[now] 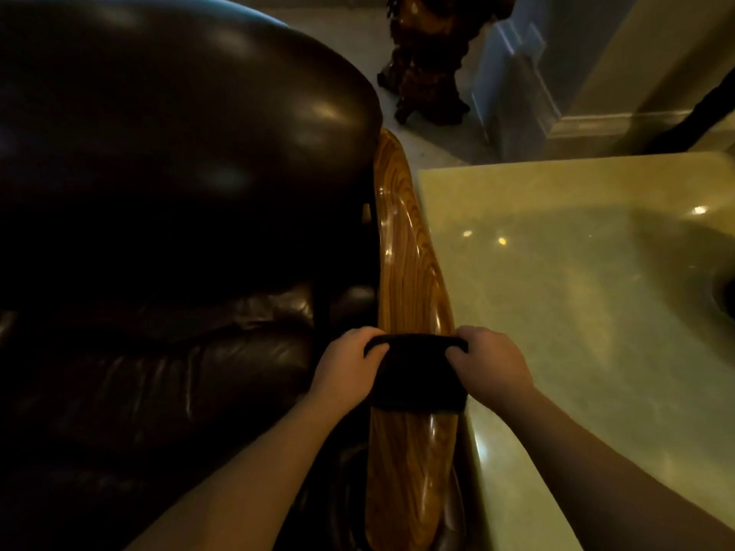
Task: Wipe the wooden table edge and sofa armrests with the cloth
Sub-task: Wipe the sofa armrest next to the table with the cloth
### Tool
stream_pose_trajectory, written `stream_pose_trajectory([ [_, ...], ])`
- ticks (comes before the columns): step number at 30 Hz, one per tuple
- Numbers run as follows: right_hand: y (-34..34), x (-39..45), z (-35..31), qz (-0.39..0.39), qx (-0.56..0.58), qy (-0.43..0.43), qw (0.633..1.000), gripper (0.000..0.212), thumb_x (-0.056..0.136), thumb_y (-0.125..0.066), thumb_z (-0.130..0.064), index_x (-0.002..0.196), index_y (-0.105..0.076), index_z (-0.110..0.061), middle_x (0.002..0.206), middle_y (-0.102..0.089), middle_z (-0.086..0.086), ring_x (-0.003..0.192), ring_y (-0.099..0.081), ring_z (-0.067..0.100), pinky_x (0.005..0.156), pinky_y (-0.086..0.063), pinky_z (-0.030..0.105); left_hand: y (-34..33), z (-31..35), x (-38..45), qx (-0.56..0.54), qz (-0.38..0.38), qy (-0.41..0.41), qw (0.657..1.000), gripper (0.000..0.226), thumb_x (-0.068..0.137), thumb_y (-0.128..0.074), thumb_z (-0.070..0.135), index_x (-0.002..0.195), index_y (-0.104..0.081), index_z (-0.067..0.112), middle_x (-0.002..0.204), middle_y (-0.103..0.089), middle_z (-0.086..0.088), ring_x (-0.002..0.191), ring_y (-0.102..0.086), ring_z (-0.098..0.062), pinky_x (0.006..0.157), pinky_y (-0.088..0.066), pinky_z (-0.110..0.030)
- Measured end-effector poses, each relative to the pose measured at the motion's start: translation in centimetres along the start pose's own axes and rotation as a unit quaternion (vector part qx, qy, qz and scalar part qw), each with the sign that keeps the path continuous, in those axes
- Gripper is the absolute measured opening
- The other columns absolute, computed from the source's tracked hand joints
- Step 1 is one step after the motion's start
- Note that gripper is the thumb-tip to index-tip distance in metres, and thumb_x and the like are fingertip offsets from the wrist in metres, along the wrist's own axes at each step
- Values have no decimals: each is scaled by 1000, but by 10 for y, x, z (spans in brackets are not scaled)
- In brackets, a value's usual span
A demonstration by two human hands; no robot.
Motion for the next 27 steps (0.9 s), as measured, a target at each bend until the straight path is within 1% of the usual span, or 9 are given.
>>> stream_pose_trajectory([
  [3,2,48,1,40,7,12,999,21,81,-56,-25,96,-69,-18,86,-69,8,81,-63,29,63,-45,31,3,1,41,18,106,-28,994,24,95,-51,29,116,-61,23,105,-57,7,92,-55,-6,81,-50,-27],
  [5,3,72,1,62,19,20,998,22,80,-57,-24,98,-69,-17,88,-70,8,80,-63,28,64,-46,32,1,2,61,11,144,-38,989,24,95,-50,30,116,-60,24,102,-54,9,93,-55,-7,79,-50,-27],
  [8,3,87,6,123,24,39,991,33,82,-58,-23,114,-65,-18,107,-68,10,96,-60,30,77,-46,36,-5,-4,79,5,194,-35,980,30,95,-49,32,124,-53,26,110,-49,9,101,-53,-9,79,-46,-22],
  [11,-6,76,6,219,-19,68,973,47,88,-57,-26,131,-51,-9,129,-55,18,117,-46,37,94,-39,44,-16,-11,75,104,268,-45,957,45,95,-46,34,138,-38,22,136,-40,-3,123,-42,-18,96,-43,-33],
  [13,-22,62,1,259,-32,93,961,49,94,-50,-26,136,-43,-2,139,-46,22,127,-39,38,103,-33,45,-30,-11,65,200,297,-73,931,48,97,-39,32,142,-34,15,147,-34,-12,137,-30,-25,109,-32,-41],
  [15,-43,51,-7,259,-35,109,959,49,98,-42,-25,139,-37,2,145,-38,24,135,-32,36,111,-24,41,-46,-12,59,261,282,-100,918,47,100,-31,32,143,-32,11,152,-29,-13,143,-17,-24,115,-19,-43],
  [17,-61,48,-12,244,-28,113,963,49,100,-37,-25,140,-35,5,149,-33,25,140,-27,34,115,-18,38,-57,-12,60,289,257,-107,916,49,101,-22,33,144,-29,10,154,-24,-12,144,-11,-22,117,-13,-43],
  [24,-75,56,-10,225,-11,94,970,54,101,-32,-26,143,-23,6,152,-22,26,144,-15,33,116,-17,44,-62,-16,71,301,185,-80,932,59,100,-9,45,148,-1,12,156,7,-5,144,7,-15,117,-3,-38],
  [27,-75,59,-10,203,-19,91,975,57,100,-28,-29,144,-20,6,153,-18,25,144,-12,31,117,-17,45,-61,-15,72,326,177,-78,925,59,101,-12,44,148,-2,10,157,3,-8,145,2,-18,117,-8,-42],
])
Point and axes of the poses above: each hand's wrist, its own x-axis towards the middle knuckle, its own y-axis out of the back of the hand, z = x × y, the point moved 7 cm from there along x, towards the middle knuckle
